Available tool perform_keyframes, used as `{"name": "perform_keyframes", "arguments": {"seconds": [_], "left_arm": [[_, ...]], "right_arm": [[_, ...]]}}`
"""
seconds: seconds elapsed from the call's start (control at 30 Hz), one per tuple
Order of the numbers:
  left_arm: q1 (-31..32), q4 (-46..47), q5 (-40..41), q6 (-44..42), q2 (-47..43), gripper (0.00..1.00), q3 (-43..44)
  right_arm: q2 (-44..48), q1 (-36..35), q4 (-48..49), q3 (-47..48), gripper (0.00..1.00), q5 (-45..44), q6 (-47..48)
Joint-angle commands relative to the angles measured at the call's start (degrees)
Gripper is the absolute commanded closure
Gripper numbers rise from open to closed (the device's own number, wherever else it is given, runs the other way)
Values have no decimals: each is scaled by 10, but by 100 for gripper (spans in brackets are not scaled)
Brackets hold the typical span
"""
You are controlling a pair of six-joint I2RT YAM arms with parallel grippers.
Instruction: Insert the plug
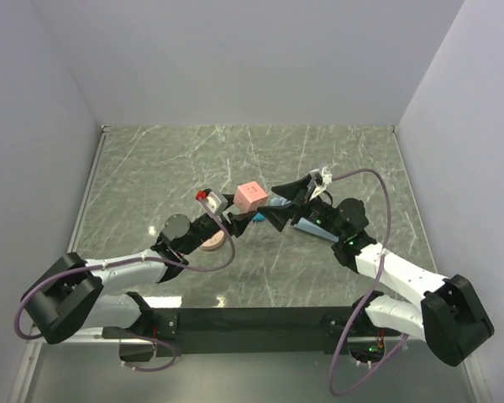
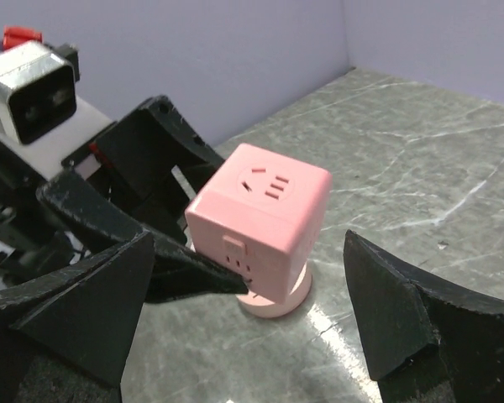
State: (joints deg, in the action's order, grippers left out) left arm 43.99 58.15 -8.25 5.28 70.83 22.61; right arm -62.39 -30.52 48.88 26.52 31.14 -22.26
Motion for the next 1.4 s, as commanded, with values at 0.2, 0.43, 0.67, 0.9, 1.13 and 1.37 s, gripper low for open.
{"name": "perform_keyframes", "arguments": {"seconds": [0.2, 0.43, 0.67, 0.9, 1.13, 1.37], "left_arm": [[59, 58, 130, -39, 34, 99, 34], [78, 76, 163, -44, 35, 99, 38], [96, 84, 176, -44, 50, 99, 47], [116, 78, 223, -47, 55, 99, 57], [117, 53, 228, -33, 43, 69, 62], [113, -3, 202, -9, -43, 9, 20]], "right_arm": [[-41, -40, 37, 17, 1, -86, -8], [-55, -60, 35, 10, 1, -123, -13], [-77, -67, 78, 5, 4, -132, -33], [-98, -72, 68, 22, 33, -128, -37], [-94, -72, 14, 41, 89, -150, -28], [-81, 18, 5, 76, 93, -38, -20]]}}
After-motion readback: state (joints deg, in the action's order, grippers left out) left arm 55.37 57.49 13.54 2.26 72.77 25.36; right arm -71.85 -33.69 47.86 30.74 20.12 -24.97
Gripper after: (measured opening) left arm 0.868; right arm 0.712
